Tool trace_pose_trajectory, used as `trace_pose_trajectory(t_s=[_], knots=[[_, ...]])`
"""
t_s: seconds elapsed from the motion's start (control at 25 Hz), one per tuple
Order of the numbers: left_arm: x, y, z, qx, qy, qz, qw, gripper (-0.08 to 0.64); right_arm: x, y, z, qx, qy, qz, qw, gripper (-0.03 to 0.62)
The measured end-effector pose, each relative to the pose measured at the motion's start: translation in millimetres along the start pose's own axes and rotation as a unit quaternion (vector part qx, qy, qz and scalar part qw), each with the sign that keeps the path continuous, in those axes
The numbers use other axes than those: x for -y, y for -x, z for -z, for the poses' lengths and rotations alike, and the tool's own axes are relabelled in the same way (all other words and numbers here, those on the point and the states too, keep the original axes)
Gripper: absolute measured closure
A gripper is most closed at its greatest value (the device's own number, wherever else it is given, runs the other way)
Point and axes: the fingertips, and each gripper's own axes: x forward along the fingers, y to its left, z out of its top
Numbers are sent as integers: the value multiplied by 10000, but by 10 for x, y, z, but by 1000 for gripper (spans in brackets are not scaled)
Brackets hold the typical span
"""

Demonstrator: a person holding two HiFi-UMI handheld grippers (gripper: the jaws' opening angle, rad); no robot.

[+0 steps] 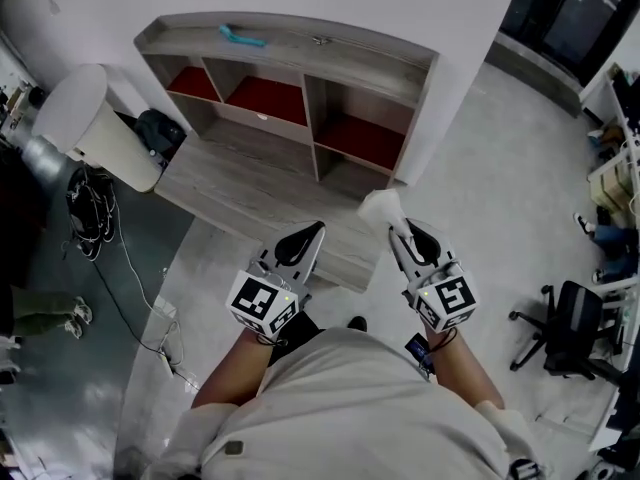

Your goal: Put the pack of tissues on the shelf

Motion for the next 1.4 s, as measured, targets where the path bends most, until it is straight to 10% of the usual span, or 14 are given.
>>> trace_pose_trajectory(t_s=[0.96, 1.4], knots=[[-1110, -239, -242, 59, -76, 2045, 9788, 545, -335, -928, -259, 3, 7, 1856, 9826, 484], [-1367, -257, -157, -43, 72, 2253, 9743, 545, -411, -1125, -178, -184, -13, 2149, 9765, 485]])
